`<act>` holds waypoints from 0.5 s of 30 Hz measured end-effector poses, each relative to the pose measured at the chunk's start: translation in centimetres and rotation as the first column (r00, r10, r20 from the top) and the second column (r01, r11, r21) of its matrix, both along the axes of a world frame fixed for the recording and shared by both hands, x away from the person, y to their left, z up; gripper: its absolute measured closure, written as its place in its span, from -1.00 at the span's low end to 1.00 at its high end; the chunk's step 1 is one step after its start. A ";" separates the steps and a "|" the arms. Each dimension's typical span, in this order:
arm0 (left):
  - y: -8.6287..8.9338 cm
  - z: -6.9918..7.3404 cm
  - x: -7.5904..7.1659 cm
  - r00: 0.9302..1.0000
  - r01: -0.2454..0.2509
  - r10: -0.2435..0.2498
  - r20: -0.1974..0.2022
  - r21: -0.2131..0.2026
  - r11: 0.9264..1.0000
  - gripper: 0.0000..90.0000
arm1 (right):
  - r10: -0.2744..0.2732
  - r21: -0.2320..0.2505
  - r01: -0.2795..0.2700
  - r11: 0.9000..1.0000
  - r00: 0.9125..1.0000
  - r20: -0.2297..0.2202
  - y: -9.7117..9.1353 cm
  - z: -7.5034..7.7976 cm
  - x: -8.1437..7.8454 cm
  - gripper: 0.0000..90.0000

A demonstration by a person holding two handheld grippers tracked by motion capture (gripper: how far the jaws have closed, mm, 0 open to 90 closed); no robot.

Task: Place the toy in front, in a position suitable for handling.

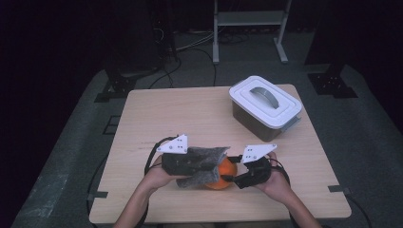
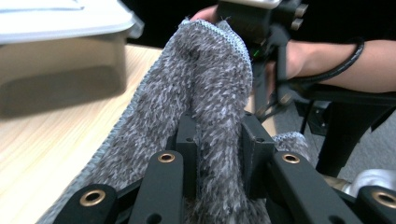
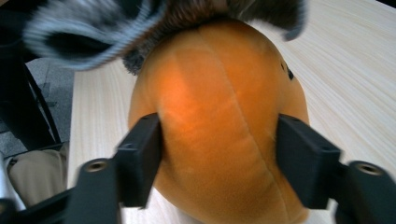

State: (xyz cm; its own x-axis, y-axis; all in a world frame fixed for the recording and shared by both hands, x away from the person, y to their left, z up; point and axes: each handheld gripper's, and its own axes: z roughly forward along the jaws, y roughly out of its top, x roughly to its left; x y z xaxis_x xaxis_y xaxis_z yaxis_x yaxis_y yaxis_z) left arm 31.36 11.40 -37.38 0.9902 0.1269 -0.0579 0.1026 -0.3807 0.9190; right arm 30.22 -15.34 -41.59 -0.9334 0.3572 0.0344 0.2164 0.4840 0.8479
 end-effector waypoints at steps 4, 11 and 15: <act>0.2 -0.5 0.2 1.000 -0.017 0.017 0.009 0.038 0.999 0.64 | -0.003 -0.013 0.003 1.000 1.000 -0.018 0.1 0.1 -0.1 0.04; 3.5 -3.1 2.1 0.992 -0.107 0.110 -0.066 0.048 0.993 0.63 | -0.021 0.021 0.022 1.000 0.998 -0.056 -1.0 -0.3 0.6 0.06; 3.7 -3.3 2.2 0.991 -0.100 0.102 -0.087 0.026 0.995 0.63 | -0.021 0.022 0.022 1.000 0.998 -0.055 -0.9 -0.3 0.6 0.06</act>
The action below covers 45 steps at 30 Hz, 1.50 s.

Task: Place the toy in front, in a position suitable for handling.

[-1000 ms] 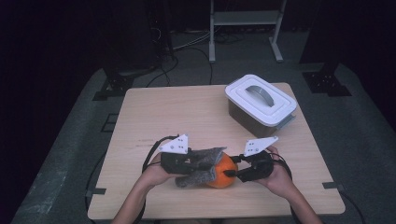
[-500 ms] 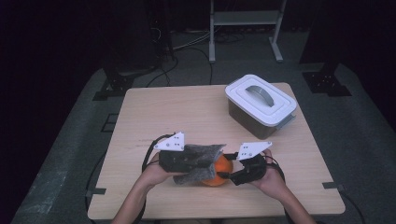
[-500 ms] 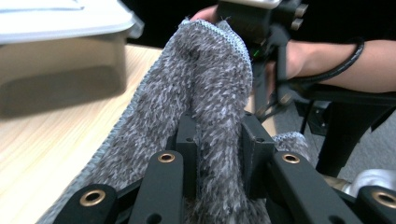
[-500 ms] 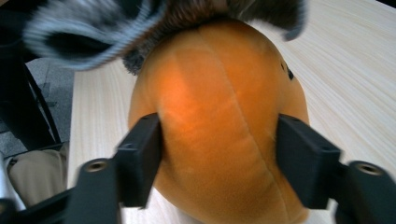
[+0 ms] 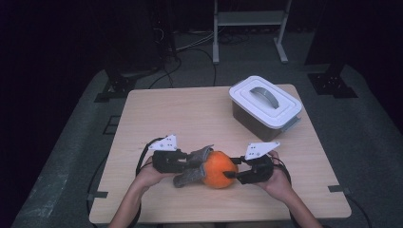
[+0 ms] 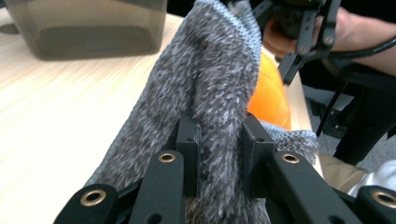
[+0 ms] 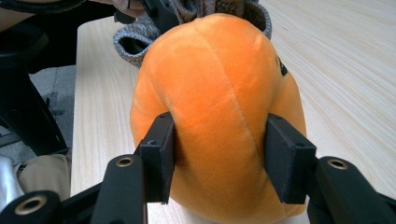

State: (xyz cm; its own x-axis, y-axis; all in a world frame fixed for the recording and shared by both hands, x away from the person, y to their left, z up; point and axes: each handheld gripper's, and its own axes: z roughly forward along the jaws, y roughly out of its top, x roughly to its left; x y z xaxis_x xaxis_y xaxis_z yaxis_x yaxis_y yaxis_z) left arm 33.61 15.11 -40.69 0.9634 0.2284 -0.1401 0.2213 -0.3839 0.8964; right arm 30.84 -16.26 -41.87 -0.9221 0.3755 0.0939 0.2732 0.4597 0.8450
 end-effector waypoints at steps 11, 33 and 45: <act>-1.3 1.2 -0.7 0.999 0.025 -0.025 0.046 0.012 1.000 0.63 | -0.009 -0.018 0.010 1.000 0.999 0.040 0.5 0.2 -0.5 -0.05; -2.5 3.9 -2.3 0.990 0.090 -0.087 0.111 -0.016 0.996 0.61 | 0.013 -0.090 -0.012 0.996 1.000 0.013 0.9 1.5 -1.5 0.08; -3.6 3.4 -2.5 0.990 0.090 -0.094 0.109 0.040 0.995 0.61 | 0.026 -0.113 -0.026 0.993 1.000 -0.002 1.8 1.0 -1.5 0.10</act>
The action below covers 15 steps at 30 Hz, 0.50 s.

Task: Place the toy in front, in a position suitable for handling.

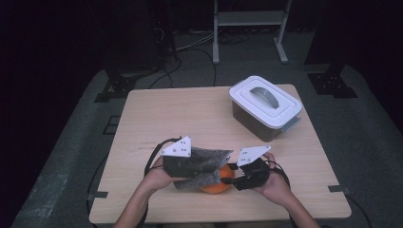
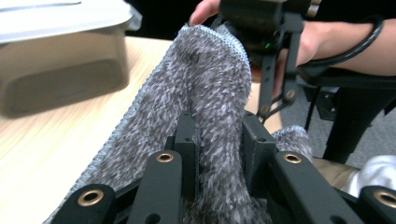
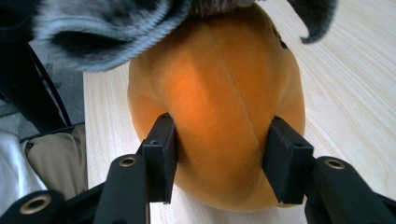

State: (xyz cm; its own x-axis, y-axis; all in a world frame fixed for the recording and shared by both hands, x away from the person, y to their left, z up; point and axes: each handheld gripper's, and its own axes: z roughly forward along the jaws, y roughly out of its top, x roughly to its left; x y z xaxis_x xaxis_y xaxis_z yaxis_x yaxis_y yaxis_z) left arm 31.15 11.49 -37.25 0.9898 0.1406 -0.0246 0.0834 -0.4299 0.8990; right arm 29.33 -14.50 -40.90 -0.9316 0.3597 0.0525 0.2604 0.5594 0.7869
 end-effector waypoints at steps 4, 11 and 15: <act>1.2 -0.4 0.6 0.999 -0.039 0.039 -0.010 -0.010 0.999 0.61 | -0.007 0.031 0.008 1.000 1.000 -0.024 -0.7 -0.4 0.6 0.12; 3.1 -2.5 2.1 0.993 -0.086 0.085 -0.085 -0.011 0.996 0.59 | -0.027 0.083 0.034 0.996 0.996 -0.088 -2.4 -1.0 1.6 0.11; 3.4 -2.6 2.3 0.992 -0.102 0.104 -0.073 0.034 0.994 0.59 | -0.028 0.077 0.035 0.996 0.995 -0.094 -2.5 -0.9 1.7 0.12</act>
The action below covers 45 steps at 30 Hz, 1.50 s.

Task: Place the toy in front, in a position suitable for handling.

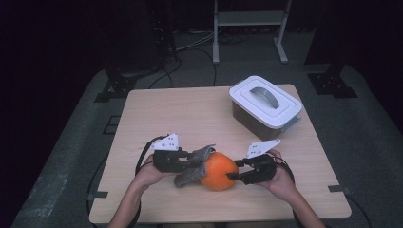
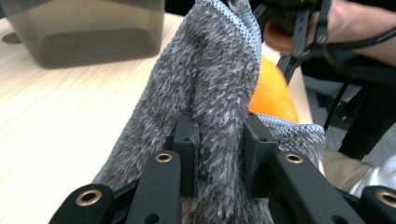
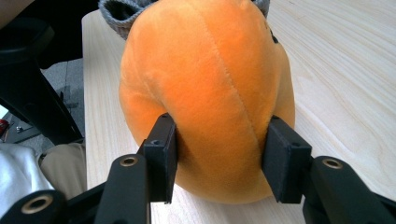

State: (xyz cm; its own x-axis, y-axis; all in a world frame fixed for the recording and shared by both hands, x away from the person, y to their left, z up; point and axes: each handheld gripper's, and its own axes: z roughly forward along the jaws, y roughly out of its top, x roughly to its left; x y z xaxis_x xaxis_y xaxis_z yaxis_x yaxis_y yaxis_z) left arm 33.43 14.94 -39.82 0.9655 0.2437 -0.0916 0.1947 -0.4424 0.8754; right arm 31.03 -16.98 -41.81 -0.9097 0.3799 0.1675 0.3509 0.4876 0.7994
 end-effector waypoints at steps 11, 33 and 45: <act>-2.3 2.0 -1.7 0.994 0.099 -0.097 0.049 -0.052 0.994 0.59 | 0.000 -0.048 0.002 0.999 0.999 0.039 0.3 1.1 -0.8 0.09; -2.4 2.8 -2.2 0.993 0.103 -0.099 0.069 -0.044 0.994 0.59 | 0.042 -0.090 -0.040 0.995 0.999 0.020 0.2 0.6 -0.5 0.13; -1.4 0.8 -0.8 0.999 0.031 -0.031 0.039 0.009 0.999 0.60 | 0.028 -0.074 -0.024 0.997 0.998 0.060 0.4 1.0 -0.7 -0.07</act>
